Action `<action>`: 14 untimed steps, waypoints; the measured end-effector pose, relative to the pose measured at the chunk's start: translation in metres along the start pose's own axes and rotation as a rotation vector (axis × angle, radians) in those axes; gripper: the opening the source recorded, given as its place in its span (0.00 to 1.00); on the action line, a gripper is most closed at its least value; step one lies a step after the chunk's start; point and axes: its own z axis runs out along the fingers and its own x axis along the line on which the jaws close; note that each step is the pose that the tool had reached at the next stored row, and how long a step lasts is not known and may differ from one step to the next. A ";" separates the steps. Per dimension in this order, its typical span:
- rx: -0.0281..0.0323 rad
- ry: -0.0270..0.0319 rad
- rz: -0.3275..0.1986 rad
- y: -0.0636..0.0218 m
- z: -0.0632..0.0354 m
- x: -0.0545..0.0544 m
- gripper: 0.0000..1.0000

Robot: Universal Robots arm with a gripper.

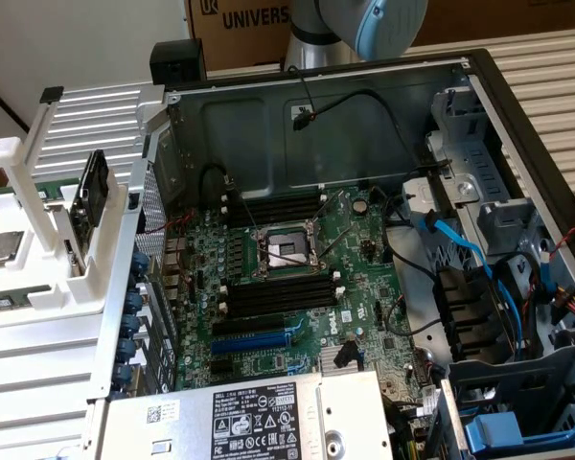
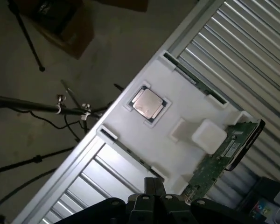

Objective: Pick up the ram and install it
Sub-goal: 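Pick up the ram and move it above insertion slot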

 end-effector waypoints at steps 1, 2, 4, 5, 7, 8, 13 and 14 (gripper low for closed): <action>-0.0006 0.0009 -0.018 0.0000 0.0000 0.000 0.10; -0.0012 0.0019 -0.036 0.0000 0.0000 0.000 0.10; -0.0025 0.0039 -0.074 0.0000 0.0000 0.000 0.10; -0.0030 0.0048 -0.091 0.0000 0.0000 0.000 0.10; -0.0042 0.0067 -0.128 0.0000 0.0000 0.000 0.10; -0.0048 0.0076 -0.147 0.0000 0.0000 0.000 0.10; -0.0089 0.0143 -0.276 0.0000 0.0000 0.000 0.10; -0.0095 0.0153 -0.294 0.0000 0.0000 0.000 0.10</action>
